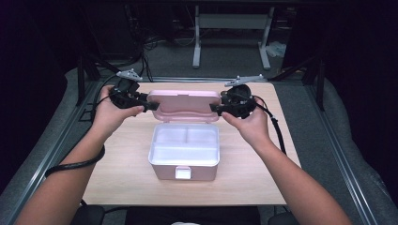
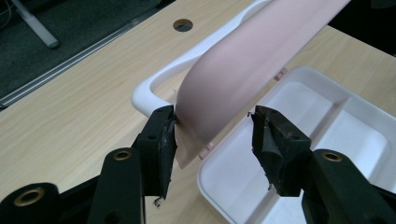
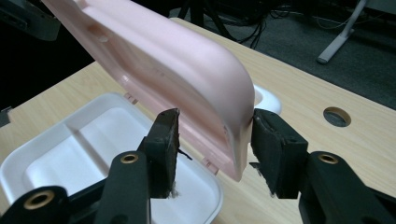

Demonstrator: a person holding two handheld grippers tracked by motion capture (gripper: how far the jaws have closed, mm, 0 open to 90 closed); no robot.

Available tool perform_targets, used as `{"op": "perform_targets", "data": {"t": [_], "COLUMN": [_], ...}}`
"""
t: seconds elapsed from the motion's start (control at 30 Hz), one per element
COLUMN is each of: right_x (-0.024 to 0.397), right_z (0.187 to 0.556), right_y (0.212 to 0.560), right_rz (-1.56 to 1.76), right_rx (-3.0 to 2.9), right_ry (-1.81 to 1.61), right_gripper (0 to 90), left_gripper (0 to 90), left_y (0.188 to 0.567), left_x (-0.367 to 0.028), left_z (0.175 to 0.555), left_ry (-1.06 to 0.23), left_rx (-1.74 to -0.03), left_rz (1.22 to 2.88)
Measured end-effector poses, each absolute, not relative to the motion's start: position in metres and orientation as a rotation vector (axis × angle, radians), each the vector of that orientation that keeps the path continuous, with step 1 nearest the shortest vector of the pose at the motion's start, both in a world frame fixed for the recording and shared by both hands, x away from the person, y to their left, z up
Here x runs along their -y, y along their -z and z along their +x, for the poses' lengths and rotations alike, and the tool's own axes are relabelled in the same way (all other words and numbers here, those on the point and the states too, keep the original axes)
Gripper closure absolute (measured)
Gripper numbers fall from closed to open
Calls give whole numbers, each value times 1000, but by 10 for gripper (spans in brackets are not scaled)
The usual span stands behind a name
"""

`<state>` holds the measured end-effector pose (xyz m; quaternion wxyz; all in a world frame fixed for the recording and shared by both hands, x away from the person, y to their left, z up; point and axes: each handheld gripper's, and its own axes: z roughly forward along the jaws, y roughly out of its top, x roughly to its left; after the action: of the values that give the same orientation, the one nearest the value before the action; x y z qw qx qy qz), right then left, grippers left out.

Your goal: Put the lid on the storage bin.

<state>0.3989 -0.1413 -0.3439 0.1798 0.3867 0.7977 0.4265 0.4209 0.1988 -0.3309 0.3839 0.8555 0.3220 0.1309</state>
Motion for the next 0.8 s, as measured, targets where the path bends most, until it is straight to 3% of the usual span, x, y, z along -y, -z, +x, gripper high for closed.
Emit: {"op": "perform_targets", "data": {"t": [0.8], "right_x": [152], "right_z": [335], "right_y": [386], "right_rz": [1037], "right_rx": [-2331], "right_ry": [-1299], "right_gripper": [479], "left_gripper": [467], "left_y": [369], "left_x": [-209], "left_z": [349], "left_ry": [-363], "left_rx": [-707], "left_rz": [2235]}}
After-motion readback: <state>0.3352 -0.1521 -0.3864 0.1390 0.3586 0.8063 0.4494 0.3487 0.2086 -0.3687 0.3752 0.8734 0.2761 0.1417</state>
